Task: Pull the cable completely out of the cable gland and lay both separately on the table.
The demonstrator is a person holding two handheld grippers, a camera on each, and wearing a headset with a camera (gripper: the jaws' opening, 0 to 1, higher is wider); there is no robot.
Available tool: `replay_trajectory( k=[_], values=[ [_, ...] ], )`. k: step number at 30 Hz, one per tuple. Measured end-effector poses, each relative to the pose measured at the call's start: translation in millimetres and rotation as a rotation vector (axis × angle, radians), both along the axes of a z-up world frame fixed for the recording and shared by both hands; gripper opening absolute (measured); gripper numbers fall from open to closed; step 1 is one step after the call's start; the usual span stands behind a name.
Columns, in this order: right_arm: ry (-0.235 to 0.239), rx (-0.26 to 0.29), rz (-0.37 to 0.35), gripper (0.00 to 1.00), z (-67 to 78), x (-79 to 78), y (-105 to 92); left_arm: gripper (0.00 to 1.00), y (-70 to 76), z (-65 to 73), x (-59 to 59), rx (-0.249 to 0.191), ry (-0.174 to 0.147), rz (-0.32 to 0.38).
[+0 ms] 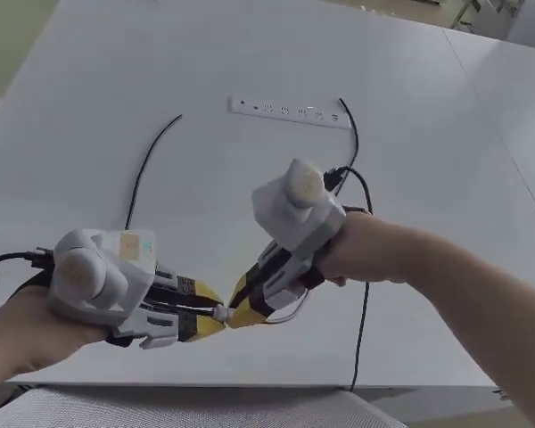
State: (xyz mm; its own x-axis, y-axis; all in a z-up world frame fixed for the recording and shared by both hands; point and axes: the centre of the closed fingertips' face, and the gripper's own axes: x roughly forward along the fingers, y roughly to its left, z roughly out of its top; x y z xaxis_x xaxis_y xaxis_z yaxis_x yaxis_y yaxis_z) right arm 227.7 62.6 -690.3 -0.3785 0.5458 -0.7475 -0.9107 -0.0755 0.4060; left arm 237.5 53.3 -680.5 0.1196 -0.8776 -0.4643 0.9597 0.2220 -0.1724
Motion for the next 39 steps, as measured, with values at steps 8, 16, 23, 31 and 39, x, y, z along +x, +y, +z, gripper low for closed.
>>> replay_trajectory(
  k=[8, 16, 23, 31, 39],
  values=[
    [-0.244, -0.025, 0.032, 0.06, 2.1, 1.7, -0.1, 0.15, -0.3, 1.0, 0.6, -0.048, 0.087, 0.034],
    [-0.463, -0.018, -0.03, 0.06, 4.6, 6.6, 0.2, 0.15, 1.1, 3.7, 3.3, -0.101, 0.191, 0.098],
    [-0.692, 0.024, -0.045, 0.06, 6.9, 10.0, 3.8, 0.15, 3.5, 5.0, 6.7, -0.108, 0.24, 0.129],
    [-0.841, 0.045, 0.003, 0.07, 8.9, 9.3, 4.4, 0.15, 3.0, 7.9, 3.9, -0.113, 0.307, 0.146],
    [-0.74, 0.048, -0.011, 0.08, 4.9, 7.9, 2.0, 0.15, 1.4, 4.7, 0.7, -0.086, 0.254, 0.118]
  ],
)
